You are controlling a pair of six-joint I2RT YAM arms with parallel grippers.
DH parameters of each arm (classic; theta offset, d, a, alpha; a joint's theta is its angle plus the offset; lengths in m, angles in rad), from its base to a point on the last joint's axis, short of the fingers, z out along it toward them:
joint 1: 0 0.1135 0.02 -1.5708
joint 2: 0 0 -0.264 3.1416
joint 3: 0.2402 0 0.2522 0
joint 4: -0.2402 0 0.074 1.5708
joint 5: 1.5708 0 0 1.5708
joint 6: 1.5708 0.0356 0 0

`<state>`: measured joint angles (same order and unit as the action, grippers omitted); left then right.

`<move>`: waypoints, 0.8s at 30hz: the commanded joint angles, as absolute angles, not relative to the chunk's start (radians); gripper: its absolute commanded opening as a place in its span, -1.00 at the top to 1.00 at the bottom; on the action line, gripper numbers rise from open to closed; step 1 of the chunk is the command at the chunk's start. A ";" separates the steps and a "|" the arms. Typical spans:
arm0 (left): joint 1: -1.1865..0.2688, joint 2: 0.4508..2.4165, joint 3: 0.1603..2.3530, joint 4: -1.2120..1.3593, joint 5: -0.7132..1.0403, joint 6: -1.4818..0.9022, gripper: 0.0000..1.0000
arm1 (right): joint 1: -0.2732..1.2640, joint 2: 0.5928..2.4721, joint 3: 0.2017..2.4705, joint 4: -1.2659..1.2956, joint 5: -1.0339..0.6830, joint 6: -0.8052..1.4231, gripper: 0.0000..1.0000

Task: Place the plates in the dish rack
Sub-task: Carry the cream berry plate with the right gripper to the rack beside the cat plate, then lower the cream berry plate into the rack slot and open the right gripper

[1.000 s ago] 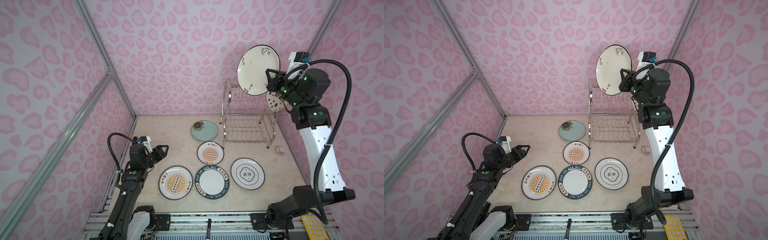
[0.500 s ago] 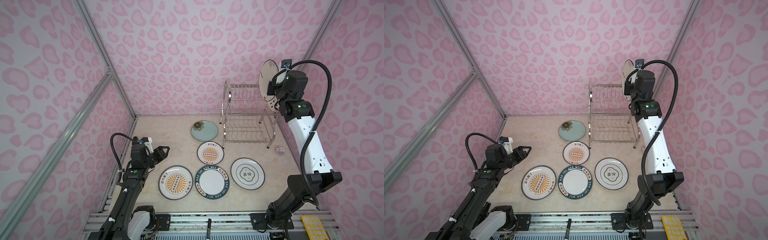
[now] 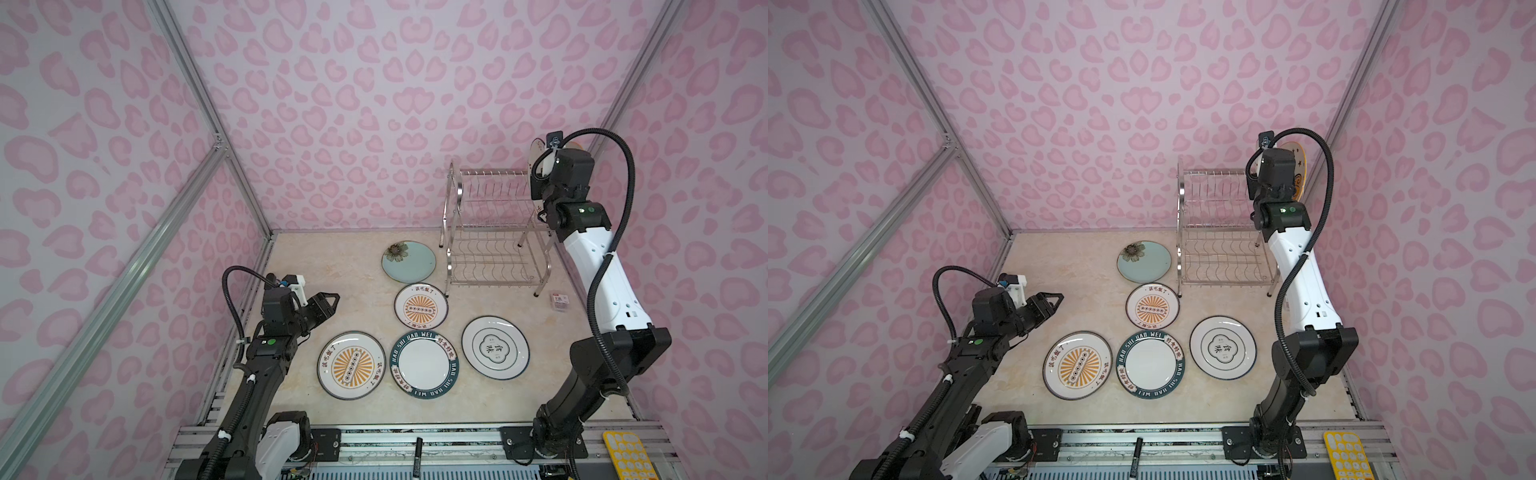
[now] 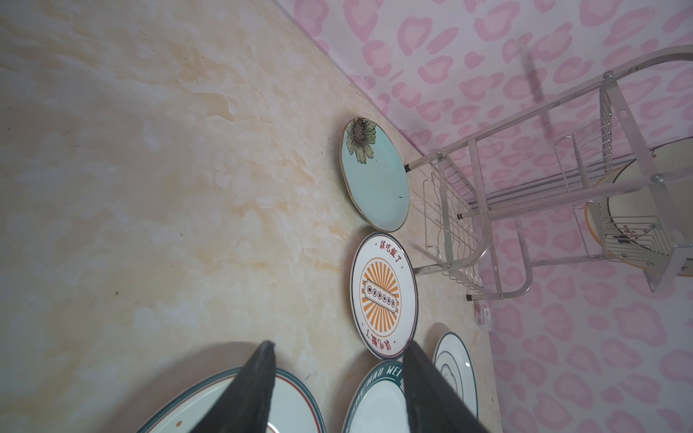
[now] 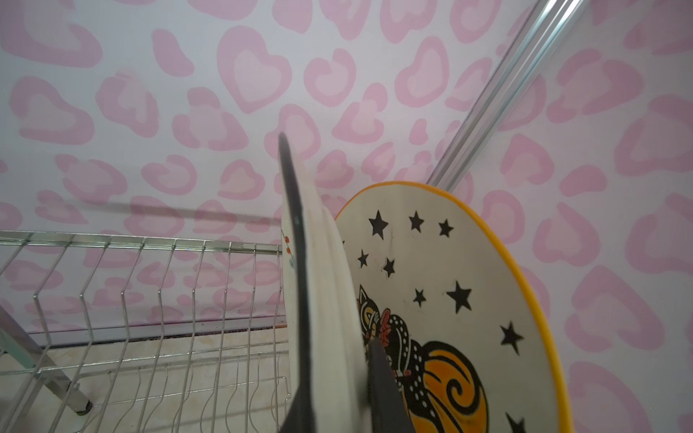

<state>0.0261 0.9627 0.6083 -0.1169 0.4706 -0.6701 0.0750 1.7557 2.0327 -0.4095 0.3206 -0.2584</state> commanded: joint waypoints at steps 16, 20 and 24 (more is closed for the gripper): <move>0.027 0.980 0.625 -0.096 0.477 -0.657 -0.13 | 0.039 1.758 1.973 -0.299 0.261 -0.196 1.00; 0.027 0.982 0.631 -0.097 0.482 -0.657 -0.13 | 0.038 1.757 1.956 -0.297 0.253 -0.181 1.00; 0.027 0.983 0.633 -0.097 0.483 -0.657 -0.14 | 0.029 1.758 1.956 -0.309 0.228 -0.150 1.00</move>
<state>0.0261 0.9798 0.6212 -0.1181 0.4717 -0.6701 0.0349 1.7592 1.9594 -0.3717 0.2623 -0.1894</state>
